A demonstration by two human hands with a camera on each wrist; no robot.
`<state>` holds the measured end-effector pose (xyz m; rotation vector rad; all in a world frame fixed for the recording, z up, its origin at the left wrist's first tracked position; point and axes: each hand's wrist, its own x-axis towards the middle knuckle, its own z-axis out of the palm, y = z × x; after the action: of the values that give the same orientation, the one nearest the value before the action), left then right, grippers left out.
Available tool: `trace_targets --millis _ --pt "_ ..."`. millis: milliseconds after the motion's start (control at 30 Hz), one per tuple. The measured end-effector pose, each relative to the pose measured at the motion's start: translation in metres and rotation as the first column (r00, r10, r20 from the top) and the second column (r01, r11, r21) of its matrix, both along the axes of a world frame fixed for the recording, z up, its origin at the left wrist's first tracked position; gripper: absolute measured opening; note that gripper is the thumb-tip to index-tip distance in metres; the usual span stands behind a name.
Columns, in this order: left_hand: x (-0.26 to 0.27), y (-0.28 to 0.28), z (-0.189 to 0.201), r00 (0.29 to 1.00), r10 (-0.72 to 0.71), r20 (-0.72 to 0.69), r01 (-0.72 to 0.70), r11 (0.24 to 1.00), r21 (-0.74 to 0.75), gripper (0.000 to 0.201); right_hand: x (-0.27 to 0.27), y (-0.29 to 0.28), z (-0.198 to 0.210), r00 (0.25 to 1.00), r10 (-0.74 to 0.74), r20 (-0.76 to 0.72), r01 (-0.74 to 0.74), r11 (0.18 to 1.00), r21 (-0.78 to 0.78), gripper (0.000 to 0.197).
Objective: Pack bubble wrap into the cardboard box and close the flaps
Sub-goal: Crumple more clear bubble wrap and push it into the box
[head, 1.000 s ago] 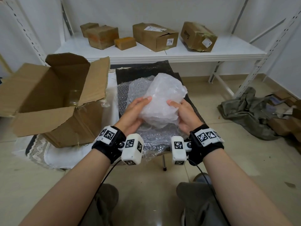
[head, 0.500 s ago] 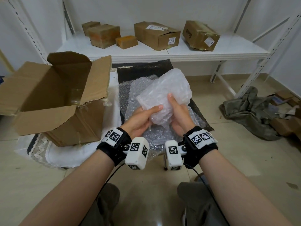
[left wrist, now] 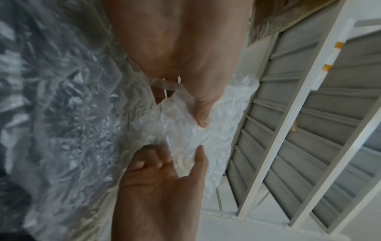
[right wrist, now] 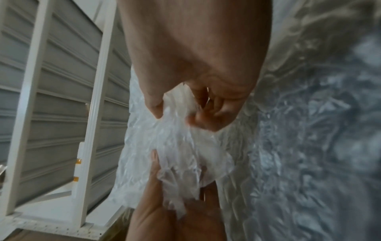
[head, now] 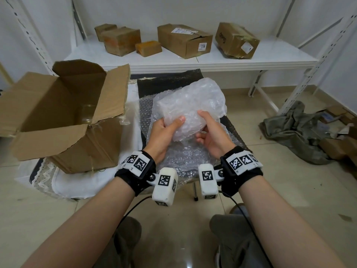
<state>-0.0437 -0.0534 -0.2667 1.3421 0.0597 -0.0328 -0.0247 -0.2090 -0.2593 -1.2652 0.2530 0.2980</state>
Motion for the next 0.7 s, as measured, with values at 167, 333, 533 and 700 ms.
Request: trace_targets --millis 167,333,533,700 --pt "-0.003 -0.003 -0.002 0.999 0.003 0.052 -0.006 0.998 0.059 0.038 -0.005 0.001 0.004 0.999 0.006 0.037 -0.018 0.939 0.344 0.031" --pt "-0.005 -0.005 0.001 0.998 -0.006 0.055 0.001 0.996 0.086 0.033 -0.008 0.003 0.006 0.998 0.035 0.047 -0.054 0.853 0.519 0.026" --pt "-0.004 -0.004 0.005 0.998 -0.029 0.047 0.025 0.994 0.103 0.041 -0.002 -0.001 0.003 0.999 0.024 0.034 -0.037 0.867 0.497 0.029" --pt "-0.005 -0.005 0.014 0.993 -0.074 0.092 0.083 0.991 -0.102 0.063 0.000 -0.002 0.005 0.996 -0.094 -0.011 0.087 0.855 0.512 0.044"
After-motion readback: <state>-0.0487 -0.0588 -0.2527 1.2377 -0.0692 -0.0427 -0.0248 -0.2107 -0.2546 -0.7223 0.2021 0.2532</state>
